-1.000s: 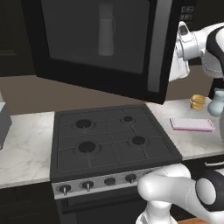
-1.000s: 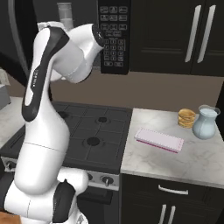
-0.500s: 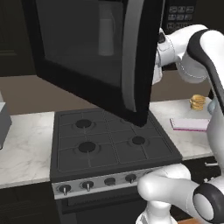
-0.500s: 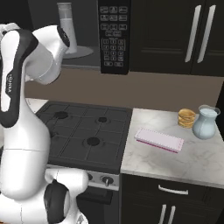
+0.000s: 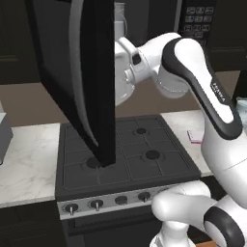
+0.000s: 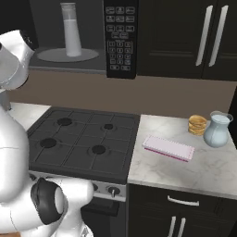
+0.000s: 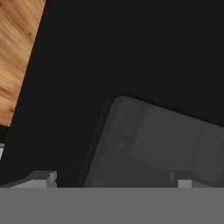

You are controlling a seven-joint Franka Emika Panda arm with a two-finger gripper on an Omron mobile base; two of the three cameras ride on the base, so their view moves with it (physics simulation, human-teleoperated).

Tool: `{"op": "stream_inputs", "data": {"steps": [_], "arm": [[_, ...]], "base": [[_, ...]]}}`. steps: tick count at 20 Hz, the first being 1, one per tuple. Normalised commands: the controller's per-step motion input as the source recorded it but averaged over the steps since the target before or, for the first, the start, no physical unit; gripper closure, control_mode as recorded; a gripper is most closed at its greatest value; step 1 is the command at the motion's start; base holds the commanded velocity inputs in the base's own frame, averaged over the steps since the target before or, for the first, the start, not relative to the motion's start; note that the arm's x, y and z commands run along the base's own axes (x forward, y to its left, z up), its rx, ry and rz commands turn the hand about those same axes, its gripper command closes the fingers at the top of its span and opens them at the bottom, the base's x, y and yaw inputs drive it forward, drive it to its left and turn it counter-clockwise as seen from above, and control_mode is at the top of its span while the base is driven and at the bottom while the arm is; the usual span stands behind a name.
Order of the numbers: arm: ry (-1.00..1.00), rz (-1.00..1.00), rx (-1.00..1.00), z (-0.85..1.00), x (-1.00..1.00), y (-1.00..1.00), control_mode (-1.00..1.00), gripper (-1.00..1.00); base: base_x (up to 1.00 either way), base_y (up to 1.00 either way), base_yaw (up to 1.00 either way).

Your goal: Open the microwave door.

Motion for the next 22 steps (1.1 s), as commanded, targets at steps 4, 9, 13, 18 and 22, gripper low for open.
{"op": "stream_inputs", "data": {"steps": [4, 9, 13, 18, 22], "arm": [[-0.32, 0.10, 0.00, -0.10, 0.00, 1.00, -1.00, -1.00], [-0.36, 0.00, -0.03, 0.00, 0.00, 1.00, -1.00, -1.00], [-0.30, -0.12, -0.04, -0.06, 0.11, 0.89, -1.00, -1.00], [-0.06, -0.26, -0.01, -0.44, 0.47, 0.59, -1.00, -1.00], [-0.01, -0.23, -0.01, -0.61, 0.66, 0.66, -1.00, -1.00]], "base": [[0.00, 0.00, 0.00], [0.00, 0.00, 0.00], [0.00, 0.00, 0.00], [0.00, 0.00, 0.00], [0.00, 0.00, 0.00]]}}
